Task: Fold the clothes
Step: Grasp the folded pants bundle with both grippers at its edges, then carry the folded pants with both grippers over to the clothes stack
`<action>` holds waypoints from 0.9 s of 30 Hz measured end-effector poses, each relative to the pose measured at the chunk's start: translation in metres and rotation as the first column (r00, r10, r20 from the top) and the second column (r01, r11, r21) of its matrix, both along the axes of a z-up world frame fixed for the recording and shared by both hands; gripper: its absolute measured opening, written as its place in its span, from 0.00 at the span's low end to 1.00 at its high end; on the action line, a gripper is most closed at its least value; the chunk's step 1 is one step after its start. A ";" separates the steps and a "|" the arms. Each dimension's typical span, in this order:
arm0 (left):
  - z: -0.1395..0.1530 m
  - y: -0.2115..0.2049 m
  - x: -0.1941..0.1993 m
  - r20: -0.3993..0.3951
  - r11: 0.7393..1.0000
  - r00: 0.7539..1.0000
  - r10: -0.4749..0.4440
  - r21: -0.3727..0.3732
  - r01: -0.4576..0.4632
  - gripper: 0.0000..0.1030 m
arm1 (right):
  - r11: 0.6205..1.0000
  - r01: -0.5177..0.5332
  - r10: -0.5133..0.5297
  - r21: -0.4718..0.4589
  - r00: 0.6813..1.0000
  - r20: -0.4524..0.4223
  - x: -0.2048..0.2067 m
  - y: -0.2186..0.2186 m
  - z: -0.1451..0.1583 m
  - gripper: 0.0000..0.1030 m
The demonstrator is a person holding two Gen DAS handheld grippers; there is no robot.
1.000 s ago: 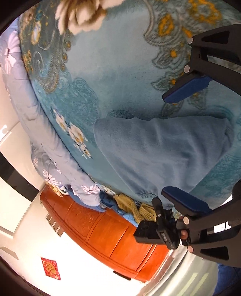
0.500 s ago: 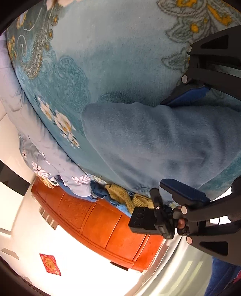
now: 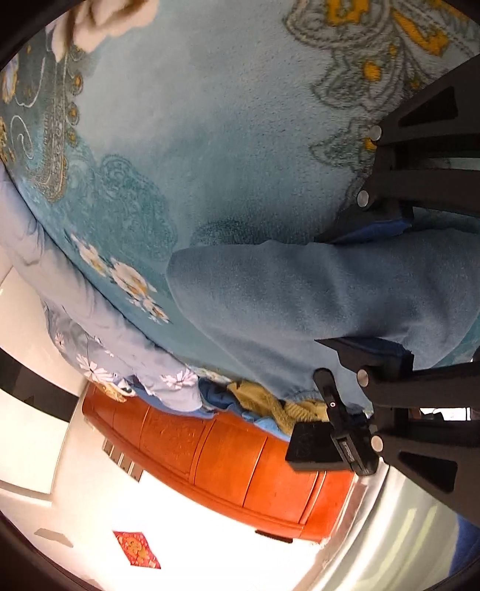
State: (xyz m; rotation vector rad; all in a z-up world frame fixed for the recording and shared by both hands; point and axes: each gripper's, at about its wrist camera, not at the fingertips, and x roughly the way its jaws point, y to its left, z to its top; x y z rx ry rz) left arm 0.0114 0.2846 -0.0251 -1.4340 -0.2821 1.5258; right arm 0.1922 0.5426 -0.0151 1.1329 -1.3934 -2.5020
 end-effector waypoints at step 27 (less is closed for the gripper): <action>0.154 0.047 0.135 -0.261 0.988 0.955 -0.143 0.021 0.154 0.30 | 0.984 0.107 -0.077 0.143 0.977 -0.197 0.154 0.007 0.125 0.36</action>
